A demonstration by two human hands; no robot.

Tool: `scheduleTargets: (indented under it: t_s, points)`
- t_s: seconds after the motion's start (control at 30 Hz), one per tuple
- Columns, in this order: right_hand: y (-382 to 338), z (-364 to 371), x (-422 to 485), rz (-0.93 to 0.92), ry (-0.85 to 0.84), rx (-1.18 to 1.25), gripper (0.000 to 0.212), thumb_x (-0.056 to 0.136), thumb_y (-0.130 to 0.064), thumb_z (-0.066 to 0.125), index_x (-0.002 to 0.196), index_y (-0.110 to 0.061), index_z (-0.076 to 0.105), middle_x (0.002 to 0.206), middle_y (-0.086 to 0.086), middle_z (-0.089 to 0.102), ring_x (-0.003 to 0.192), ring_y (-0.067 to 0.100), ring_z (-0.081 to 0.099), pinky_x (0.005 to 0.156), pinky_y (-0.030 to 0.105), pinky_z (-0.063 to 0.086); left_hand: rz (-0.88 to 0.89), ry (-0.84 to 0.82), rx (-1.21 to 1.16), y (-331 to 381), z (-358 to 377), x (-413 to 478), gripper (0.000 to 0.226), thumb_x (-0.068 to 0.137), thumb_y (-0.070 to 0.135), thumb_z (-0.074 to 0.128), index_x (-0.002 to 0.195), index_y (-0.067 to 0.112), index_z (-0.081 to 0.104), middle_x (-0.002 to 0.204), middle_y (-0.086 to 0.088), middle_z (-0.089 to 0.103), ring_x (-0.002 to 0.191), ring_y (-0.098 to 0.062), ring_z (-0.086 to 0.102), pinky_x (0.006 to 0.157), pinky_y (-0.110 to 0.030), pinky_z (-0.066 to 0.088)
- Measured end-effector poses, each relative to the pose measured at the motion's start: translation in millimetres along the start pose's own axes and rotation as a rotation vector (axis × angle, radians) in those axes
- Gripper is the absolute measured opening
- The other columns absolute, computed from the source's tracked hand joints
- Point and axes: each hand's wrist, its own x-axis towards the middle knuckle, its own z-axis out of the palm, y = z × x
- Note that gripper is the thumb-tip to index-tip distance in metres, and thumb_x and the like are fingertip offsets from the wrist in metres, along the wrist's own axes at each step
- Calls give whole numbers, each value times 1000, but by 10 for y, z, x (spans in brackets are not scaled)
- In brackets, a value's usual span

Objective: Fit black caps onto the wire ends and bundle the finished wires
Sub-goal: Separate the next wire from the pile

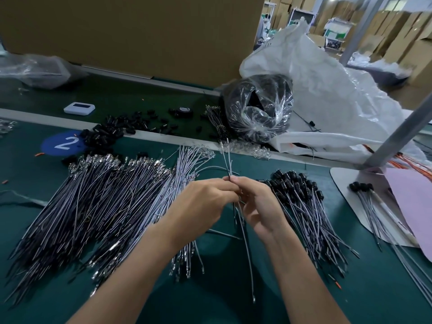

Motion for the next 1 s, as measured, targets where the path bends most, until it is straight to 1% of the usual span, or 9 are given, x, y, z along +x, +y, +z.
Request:
scheduleTargets:
  t_s: [0.07,0.17,0.27,0.37,0.5,0.63,0.77,0.9,1.0]
  points:
    - [0,5,-3,-20,23,-15,10,72,-13,71,73,-7,78,76,7,73,67,11,67,60,17,53,-25,-10,-12,7,-2,-9,30,72,-17,68,88,6,77,97,-2,75,87,-21,72,69,-37,59]
    - [5,2,11,-76,128,-24,23,86,-1,64,69,-9,78,75,8,73,67,14,68,61,21,56,-125,26,-226,80,-68,0,29,76,-12,64,88,10,79,97,1,76,86,-17,73,68,-35,58]
    - [18,-3,11,-194,210,-79,21,89,0,63,75,-10,76,68,6,71,59,12,64,54,21,54,-294,188,-432,24,-289,82,29,79,-3,63,91,19,77,81,5,75,63,-4,69,50,-25,54]
    - [48,-13,12,-298,281,-236,16,88,2,66,81,-10,74,63,2,68,55,10,61,52,20,51,-530,231,-68,-382,-512,182,26,85,2,65,94,24,77,77,15,69,50,2,58,45,-17,48]
    - [87,-5,25,-337,318,-368,16,86,0,70,81,-14,74,64,3,70,57,13,64,55,24,53,-941,-19,396,-1140,-652,243,25,87,8,64,105,23,74,104,-6,72,86,-25,67,75,-34,55]
    - [106,-6,19,-374,304,-415,21,86,0,70,79,-20,75,66,4,71,59,15,66,57,24,54,-1089,-287,428,-1526,-585,179,23,86,4,62,105,12,72,102,-13,66,87,-31,61,79,-40,54]
    - [93,-12,12,-386,312,-428,21,86,0,69,79,-20,74,66,3,71,58,13,65,57,23,54,-1112,-245,289,-1650,-545,178,15,85,0,66,92,9,77,103,-16,68,89,-33,63,87,-44,55]
    - [73,-9,4,-390,318,-425,18,87,-2,69,80,-19,74,65,0,70,58,11,64,57,21,53,-922,58,153,-1525,-512,216,13,87,5,69,98,8,75,99,-7,71,91,-24,65,90,-39,54]
    - [70,-10,7,-397,319,-471,14,87,-8,71,80,-19,75,65,-4,69,59,7,60,60,21,50,-974,419,-447,-1164,-478,280,10,87,10,70,94,16,75,92,-1,72,79,-13,68,71,-25,57]
